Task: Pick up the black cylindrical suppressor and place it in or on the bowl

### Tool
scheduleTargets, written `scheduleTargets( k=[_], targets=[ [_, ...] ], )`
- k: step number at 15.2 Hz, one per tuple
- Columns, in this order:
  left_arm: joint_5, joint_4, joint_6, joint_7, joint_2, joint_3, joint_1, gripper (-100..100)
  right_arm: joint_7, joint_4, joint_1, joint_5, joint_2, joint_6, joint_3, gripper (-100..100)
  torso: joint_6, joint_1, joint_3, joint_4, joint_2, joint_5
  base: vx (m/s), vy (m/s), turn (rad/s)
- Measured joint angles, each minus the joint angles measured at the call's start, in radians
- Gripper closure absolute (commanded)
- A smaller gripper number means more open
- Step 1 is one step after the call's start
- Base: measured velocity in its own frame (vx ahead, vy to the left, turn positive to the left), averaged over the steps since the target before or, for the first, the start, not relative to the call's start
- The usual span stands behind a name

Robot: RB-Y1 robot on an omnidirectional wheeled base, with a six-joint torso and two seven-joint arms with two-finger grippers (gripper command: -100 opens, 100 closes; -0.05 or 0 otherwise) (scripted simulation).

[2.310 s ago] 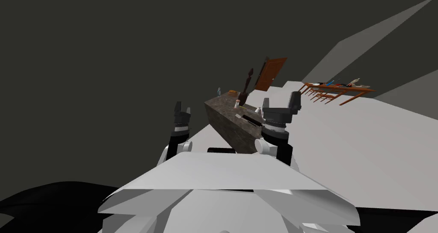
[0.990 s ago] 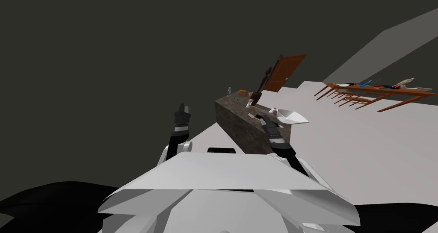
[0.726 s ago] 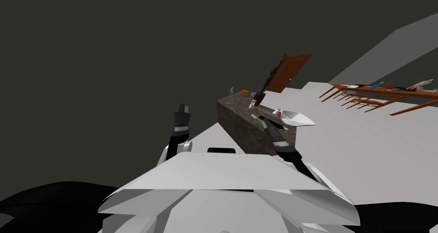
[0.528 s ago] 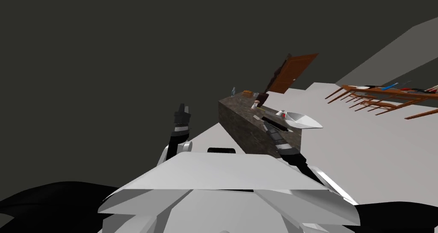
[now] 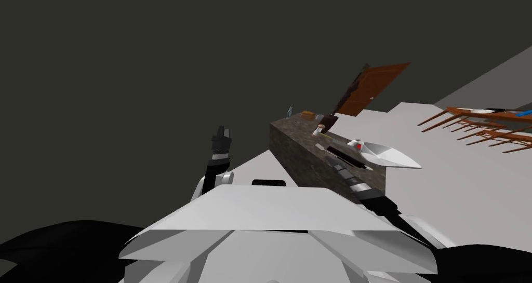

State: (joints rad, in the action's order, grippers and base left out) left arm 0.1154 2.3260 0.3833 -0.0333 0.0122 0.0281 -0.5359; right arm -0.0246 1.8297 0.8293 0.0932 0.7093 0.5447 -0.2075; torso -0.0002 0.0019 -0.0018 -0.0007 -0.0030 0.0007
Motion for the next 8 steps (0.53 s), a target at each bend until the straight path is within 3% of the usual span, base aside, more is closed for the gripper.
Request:
scheduleTargets(
  k=[8],
  targets=[
    [0.000, 0.000, 0.000, 0.000, 0.000, 0.000, 0.000, 0, -0.028, -0.140, 0.081, 0.036, 0.164, 0.009, -0.035, -100, -0.001, -0.002, 0.000, 0.000, 0.000, 0.000, 0.055, 0.009, 0.146]
  ],
)
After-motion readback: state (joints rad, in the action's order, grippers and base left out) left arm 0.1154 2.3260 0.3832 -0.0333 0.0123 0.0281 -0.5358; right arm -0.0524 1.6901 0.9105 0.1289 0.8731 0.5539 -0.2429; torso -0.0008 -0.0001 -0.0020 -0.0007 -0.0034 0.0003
